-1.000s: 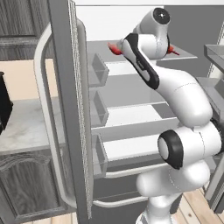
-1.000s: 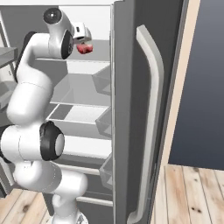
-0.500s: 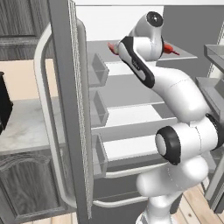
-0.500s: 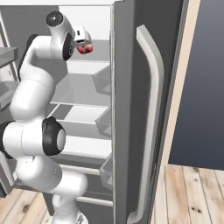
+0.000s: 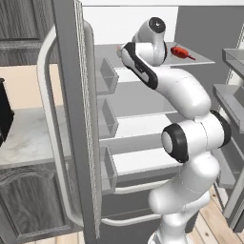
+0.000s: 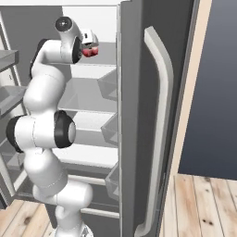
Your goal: Gather the garlic and corn from the fridge and place them on a tray on the dining counter. Then gather the steak and fish from the fridge and place them on the other tray.
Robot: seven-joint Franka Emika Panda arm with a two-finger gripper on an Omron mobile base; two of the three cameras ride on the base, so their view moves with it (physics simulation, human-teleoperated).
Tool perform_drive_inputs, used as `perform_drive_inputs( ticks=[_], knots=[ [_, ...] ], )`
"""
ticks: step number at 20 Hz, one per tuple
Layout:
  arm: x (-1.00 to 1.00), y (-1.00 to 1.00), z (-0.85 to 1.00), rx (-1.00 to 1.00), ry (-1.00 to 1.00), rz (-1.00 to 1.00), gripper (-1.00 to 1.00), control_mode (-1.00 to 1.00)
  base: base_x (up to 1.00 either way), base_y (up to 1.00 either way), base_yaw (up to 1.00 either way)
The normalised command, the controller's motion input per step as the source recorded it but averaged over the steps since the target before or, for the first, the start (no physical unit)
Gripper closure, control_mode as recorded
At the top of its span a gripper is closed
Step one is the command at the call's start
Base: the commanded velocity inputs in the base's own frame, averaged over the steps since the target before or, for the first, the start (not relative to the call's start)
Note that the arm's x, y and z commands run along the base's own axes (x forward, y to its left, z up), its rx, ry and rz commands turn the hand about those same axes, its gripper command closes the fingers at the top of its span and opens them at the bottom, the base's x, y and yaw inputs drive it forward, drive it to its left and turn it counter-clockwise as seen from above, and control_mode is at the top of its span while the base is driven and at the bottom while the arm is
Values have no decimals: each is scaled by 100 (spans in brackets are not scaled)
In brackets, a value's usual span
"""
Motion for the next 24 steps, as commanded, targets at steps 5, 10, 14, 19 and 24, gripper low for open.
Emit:
perform_drive_inputs(
  ticks=[5, 10, 14, 19, 24],
  knots=[
    [44, 7, 0, -1, 0, -2, -100, -100, 0, 0, 0],
    [34, 0, 0, -2, 0, -4, -100, -100, 0, 0, 0],
    [19, 0, 0, 0, 0, -4, -100, -100, 0, 0, 0],
    [0, 1, -10, 0, 1, -4, -100, -100, 0, 0, 0],
    [-1, 2, -41, 0, 4, -2, -100, -100, 0, 0, 0]
  ],
)
